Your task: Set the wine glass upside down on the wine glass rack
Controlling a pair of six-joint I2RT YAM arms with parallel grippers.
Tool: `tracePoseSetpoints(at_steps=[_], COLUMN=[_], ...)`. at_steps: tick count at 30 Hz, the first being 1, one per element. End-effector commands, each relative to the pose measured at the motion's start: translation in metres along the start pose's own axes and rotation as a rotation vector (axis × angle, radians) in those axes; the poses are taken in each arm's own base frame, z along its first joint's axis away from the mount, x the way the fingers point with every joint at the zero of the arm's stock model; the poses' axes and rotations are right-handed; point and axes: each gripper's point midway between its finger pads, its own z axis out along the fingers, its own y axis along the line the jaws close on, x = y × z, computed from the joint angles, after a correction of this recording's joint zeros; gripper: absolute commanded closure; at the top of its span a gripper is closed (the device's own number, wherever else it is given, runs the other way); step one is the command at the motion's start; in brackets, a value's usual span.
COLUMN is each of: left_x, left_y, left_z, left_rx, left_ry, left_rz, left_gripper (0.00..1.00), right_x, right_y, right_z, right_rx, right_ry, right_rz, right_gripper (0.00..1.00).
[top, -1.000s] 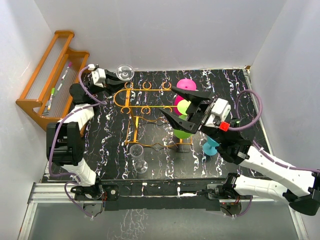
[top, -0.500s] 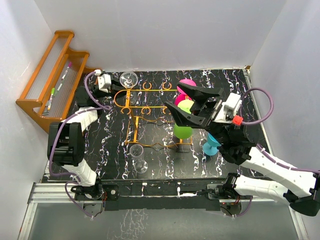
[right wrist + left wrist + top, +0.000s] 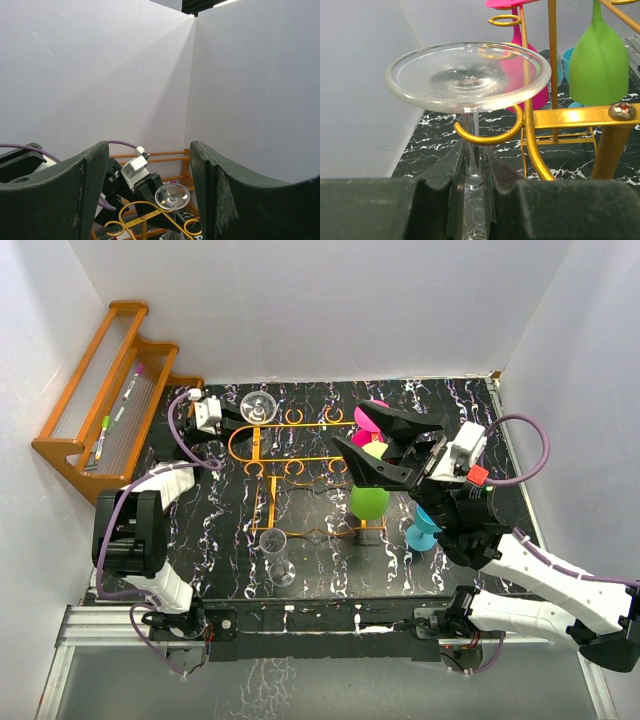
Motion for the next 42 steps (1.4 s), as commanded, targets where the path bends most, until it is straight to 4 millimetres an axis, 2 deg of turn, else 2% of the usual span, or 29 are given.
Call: tracePoseSetpoints(at_steps=[1, 13, 17, 20, 23, 25, 28, 29, 31, 33, 37, 40, 42], left_x=[-0.026, -0.012, -0.005, -0.004, -0.003, -0.002, 0.0, 0.001, 0.004, 0.007, 0.025, 0.041, 0.053], left_y=[-0.012, -0.005, -0.007, -0.008, -0.007, -0.007, -0.004, -0.002, 0.004, 0.012, 0.029, 0.037, 0.035], left_z=[0.002, -0.005, -0.008, -0.008, -0.01, -0.012, -0.019, -0.022, -0.031, -0.042, -0.065, -0.08, -0.089], left_rx=[0.039, 0.002, 0.001, -0.005, -0.017, -0.026, -0.047, -0.057, -0.091, -0.131, -0.222, -0.28, -0.304], left_ry=[-0.018, 0.0, 0.009, 0.009, 0.009, 0.012, 0.025, 0.031, 0.053, 0.083, 0.179, 0.302, 0.389], left_rz=[0.138, 0.118, 0.114, 0.113, 0.119, 0.133, 0.131, 0.134, 0.131, 0.125, 0.063, 0.025, 0.0], left_gripper=[1.0, 0.99, 0.78, 0.67, 0.58, 0.56, 0.53, 0.48, 0.43, 0.4, 0.39, 0.39, 0.39], right_x=[-0.032, -0.029, -0.028, -0.032, -0.032, -0.03, -0.019, -0.014, 0.004, 0.018, 0.017, 0.02, 0.021], right_y=[-0.009, -0.013, -0.014, -0.019, -0.024, -0.028, -0.038, -0.046, -0.062, -0.073, -0.078, -0.077, -0.079], right_z=[0.005, 0.005, 0.005, 0.003, 0.002, 0.001, 0.001, 0.001, 0.002, 0.005, 0.015, 0.018, 0.021], right_rx=[0.04, 0.058, 0.064, 0.087, 0.114, 0.137, 0.191, 0.236, 0.321, 0.37, 0.376, 0.312, 0.33], right_ry=[-0.087, -0.077, -0.084, -0.108, -0.107, -0.099, -0.047, -0.012, 0.101, 0.206, 0.324, 0.419, 0.446], right_rz=[-0.007, -0.047, -0.06, -0.065, -0.077, -0.075, -0.086, -0.086, -0.115, -0.165, -0.197, -0.297, -0.273], right_gripper=[0.33, 0.33, 0.33, 0.33, 0.33, 0.34, 0.36, 0.39, 0.44, 0.44, 0.26, 0.05, 0.02])
